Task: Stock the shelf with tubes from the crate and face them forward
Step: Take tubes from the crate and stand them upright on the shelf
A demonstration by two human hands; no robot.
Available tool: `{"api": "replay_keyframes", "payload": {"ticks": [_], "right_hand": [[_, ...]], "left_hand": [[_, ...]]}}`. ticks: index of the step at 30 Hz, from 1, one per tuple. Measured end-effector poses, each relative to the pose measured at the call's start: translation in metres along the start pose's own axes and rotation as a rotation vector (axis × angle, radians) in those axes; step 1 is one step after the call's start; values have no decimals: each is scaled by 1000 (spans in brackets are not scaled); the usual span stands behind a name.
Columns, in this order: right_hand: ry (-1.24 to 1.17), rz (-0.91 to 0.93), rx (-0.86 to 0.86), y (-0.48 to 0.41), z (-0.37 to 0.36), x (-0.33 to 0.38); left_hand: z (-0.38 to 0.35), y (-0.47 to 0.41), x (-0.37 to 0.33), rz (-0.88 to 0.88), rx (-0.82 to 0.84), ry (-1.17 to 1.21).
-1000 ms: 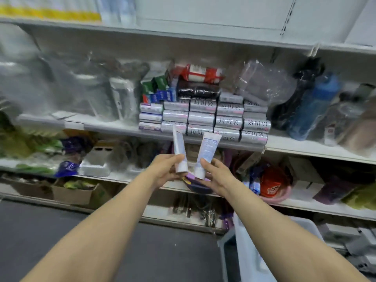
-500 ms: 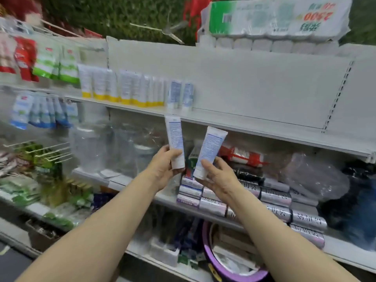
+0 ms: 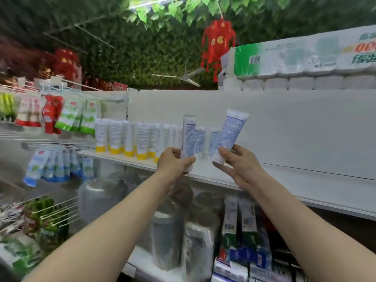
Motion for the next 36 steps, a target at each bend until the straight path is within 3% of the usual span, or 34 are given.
{"api": "replay_keyframes", "payload": {"ticks": [5,12,27,36], "right_hand": [[69,37,-89,-33,1,-13],[229,89,-249,-51,3,-19],[583,85,-541,-87,32,-27],[1024,-47,-608,-133,62,-44]], "left_hand": [[-4,-47,-2,-84,-44,-280],[-13,-109,2,-148,80,-475],[-22,-167,25,-106,194,-580],[-21,-169,29,-99,180,-541]]}}
Point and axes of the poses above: each hand's wrist, its own y-axis away from the middle knuckle, its own z-axis out of the back of the hand, x = y × z, the point moved 4 cm from there along -y, towards the middle knuckle, and after that the axes turned 9 degrees about z, right-handed, at the moved point
